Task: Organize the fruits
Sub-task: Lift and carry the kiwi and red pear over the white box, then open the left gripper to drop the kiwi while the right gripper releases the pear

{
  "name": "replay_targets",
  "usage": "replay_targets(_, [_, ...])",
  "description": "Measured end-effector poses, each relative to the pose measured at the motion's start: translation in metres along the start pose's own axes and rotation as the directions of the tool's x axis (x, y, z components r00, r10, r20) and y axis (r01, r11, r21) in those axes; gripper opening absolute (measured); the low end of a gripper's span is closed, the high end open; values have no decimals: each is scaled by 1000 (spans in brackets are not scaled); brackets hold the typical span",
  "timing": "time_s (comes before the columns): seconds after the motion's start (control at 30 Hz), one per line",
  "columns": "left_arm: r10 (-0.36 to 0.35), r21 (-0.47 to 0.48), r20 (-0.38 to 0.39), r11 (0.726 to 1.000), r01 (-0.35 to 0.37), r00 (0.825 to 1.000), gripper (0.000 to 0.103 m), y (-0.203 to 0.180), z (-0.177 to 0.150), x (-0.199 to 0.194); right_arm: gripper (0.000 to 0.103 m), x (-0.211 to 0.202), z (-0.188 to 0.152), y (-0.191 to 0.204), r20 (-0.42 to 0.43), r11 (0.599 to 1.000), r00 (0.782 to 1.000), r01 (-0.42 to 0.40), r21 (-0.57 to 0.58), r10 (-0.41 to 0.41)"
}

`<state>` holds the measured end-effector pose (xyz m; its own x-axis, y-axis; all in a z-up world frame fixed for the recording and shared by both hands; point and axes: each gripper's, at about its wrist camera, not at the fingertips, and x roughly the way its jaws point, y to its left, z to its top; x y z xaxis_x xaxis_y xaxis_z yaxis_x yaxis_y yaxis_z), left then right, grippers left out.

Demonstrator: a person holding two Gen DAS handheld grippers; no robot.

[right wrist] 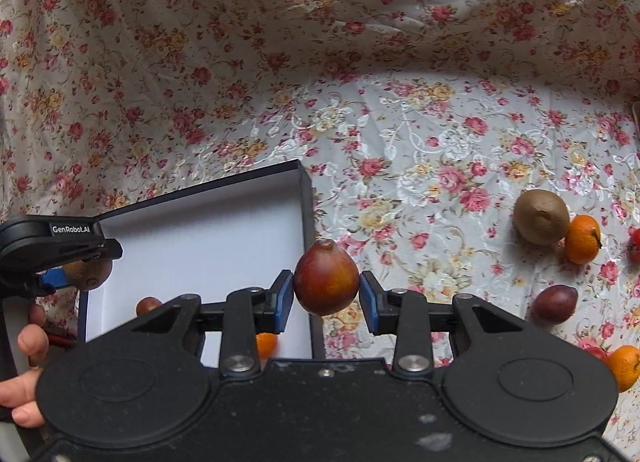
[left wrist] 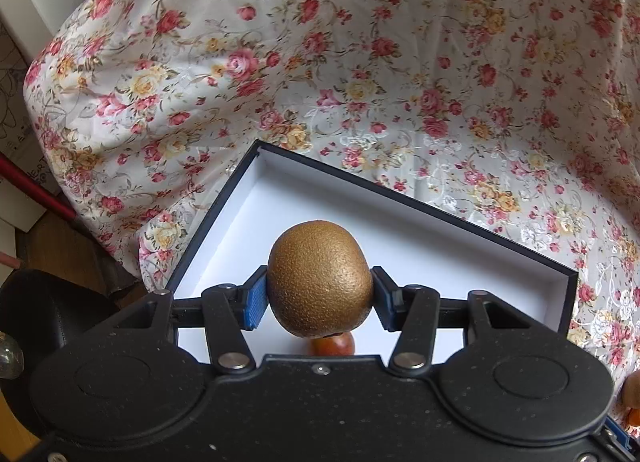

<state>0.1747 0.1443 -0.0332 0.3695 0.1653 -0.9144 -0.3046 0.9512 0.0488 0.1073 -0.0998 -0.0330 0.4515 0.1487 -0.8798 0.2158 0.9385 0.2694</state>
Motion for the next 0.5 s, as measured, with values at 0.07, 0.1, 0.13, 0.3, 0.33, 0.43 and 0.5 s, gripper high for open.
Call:
replay_targets(0.07, [3,-20,-11,1000,-3,1000,58,10,2,5,37,9,-1,14,-7,1000,1000,-17,-22,17])
replay_targets(0.1, [5,-30,-17,1000,-6,1000,58,15,3,7,37,13,-1,21,-10,999,1000,-28,-32,28])
replay_targets(0.13, [7,-36,-23,999,-8,1000,58,20,4,9,37,18,-2,26,-14,998,999,-38,-42,37])
replay_targets(0.3, [4,-47,-35,999,-6,999,58,34,6,15,37,36,-6,50,-29,995,998,-59,-81,57])
replay_targets(0.33, [3,-48,-37,999,-5,999,58,37,6,16,37,39,-7,53,-32,995,998,-61,-85,58])
replay_targets(0.43, [4,-48,-44,999,-6,999,58,43,6,19,38,47,-8,61,-36,994,997,-67,-86,65])
replay_targets(0.5, [2,-54,-52,999,-5,999,58,46,6,22,38,50,-8,65,-36,993,997,-70,-92,67])
